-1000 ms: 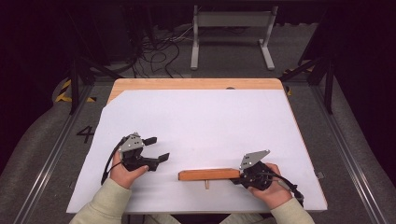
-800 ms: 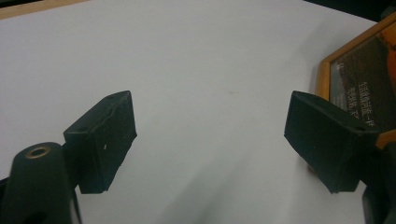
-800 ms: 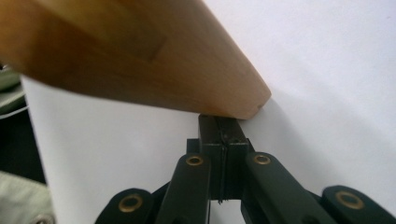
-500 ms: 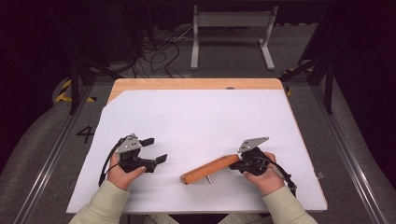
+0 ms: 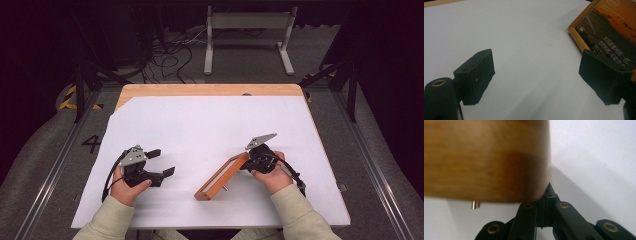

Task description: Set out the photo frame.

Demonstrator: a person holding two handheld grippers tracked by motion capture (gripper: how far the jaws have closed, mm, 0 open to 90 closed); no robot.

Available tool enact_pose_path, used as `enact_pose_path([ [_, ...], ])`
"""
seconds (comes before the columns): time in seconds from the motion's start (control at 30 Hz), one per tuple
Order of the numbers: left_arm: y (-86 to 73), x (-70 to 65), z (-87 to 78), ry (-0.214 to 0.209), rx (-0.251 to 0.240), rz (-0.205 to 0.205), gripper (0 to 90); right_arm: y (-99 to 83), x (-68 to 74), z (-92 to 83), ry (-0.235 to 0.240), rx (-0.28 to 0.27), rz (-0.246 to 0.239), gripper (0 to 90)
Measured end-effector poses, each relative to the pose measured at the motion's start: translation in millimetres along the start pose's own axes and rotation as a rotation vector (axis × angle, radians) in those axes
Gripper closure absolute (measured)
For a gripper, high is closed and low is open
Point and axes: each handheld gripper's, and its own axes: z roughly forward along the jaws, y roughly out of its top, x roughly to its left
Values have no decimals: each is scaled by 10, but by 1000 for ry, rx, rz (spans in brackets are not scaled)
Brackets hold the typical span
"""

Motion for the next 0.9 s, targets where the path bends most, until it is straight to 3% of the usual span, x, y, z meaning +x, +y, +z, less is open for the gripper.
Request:
enact_pose_path([
  [0.53, -76, 14, -112, 30, 12, -17, 137, 437, -83, 318, 48, 5, 9, 900],
  [0.9, -85, 28, -104, 33, 14, -12, 143, 724, 13, 519, 84, 9, -50, 900],
])
